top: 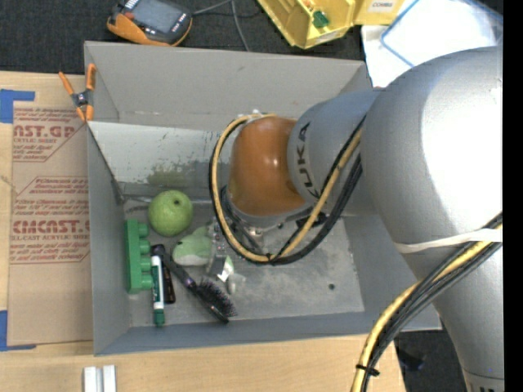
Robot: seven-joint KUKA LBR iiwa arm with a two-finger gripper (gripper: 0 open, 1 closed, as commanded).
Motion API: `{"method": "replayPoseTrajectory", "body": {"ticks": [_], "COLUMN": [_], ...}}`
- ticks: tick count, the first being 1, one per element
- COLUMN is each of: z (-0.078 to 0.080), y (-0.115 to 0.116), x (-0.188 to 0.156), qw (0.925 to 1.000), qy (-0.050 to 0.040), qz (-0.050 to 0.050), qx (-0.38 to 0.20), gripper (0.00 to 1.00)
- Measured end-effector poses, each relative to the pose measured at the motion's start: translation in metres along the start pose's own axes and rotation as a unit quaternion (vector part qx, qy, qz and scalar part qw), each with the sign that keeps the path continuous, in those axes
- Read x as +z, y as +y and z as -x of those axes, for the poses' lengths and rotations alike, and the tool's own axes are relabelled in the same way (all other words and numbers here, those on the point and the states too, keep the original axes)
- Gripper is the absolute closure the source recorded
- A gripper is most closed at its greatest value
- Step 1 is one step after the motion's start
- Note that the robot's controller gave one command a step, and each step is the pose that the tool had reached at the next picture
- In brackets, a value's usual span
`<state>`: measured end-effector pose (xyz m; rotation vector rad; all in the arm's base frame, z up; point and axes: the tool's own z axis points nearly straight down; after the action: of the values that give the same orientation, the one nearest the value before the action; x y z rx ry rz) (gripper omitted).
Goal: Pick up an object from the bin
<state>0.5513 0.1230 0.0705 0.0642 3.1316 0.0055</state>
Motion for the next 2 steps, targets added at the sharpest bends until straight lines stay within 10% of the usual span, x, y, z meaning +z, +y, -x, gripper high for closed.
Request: {"method": "replayPoseTrajectory", "body": {"ticks": [2], "z": [-0.003], "y": [0.0], "x": [-0.036], "qw": [1.0], "qy": [0.0053], "qz": [-0.001], "qx": [0.0], "gripper": [1.0]}}
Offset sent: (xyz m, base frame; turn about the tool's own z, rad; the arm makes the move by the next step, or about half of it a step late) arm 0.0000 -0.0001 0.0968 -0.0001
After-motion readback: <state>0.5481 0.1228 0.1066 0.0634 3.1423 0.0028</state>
